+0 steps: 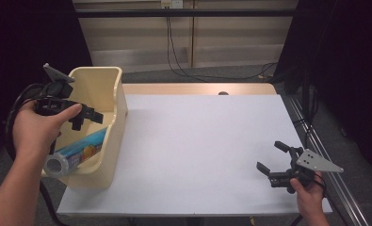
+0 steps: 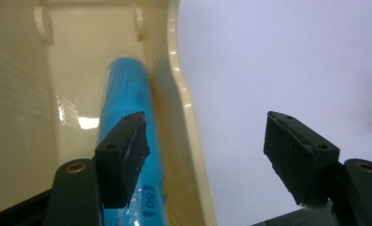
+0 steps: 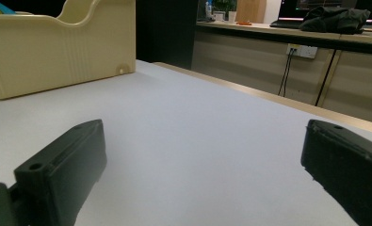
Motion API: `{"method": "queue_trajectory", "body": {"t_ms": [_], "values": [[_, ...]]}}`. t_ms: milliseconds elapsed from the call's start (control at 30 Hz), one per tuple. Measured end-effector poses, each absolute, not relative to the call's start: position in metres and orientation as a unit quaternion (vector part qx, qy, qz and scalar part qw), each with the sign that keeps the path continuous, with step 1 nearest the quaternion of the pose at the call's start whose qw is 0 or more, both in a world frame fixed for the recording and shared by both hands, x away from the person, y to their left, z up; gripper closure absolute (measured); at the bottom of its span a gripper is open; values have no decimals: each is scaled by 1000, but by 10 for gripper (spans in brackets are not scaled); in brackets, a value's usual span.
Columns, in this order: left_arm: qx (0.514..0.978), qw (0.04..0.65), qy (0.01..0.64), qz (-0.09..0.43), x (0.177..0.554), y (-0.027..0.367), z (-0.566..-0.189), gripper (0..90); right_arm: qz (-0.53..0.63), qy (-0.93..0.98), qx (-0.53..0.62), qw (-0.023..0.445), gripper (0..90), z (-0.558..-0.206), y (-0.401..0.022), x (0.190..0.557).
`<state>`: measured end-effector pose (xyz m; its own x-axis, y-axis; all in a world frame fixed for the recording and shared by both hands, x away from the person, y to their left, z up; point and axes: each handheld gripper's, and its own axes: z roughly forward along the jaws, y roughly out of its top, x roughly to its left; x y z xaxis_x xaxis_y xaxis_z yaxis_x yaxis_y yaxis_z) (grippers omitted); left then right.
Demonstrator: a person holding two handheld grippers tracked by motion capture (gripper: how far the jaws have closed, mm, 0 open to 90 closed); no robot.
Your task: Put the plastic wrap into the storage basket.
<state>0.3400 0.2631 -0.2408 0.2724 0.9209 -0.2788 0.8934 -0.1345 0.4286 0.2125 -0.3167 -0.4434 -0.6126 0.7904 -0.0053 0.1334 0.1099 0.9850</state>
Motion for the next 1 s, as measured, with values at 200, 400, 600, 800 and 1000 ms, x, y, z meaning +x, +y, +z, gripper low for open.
{"method": "queue_trajectory", "body": {"t_ms": [200, 400, 600, 800, 1000], "values": [[770, 261, 582, 8, 341, 244, -250, 297, 574, 690, 334, 286, 3, -443, -316, 212], [784, 250, 568, -6, 344, 223, -256, 292, 574, 690, 333, 286, 3, -443, -317, 212], [793, 244, 558, -17, 346, 206, -261, 281, 575, 689, 335, 286, 3, -443, -317, 212], [802, 233, 548, -29, 349, 189, -270, 267, 575, 691, 333, 286, 3, -443, -317, 212], [813, 222, 536, -40, 351, 175, -278, 253, 575, 691, 332, 285, 3, -443, -317, 212]]}}
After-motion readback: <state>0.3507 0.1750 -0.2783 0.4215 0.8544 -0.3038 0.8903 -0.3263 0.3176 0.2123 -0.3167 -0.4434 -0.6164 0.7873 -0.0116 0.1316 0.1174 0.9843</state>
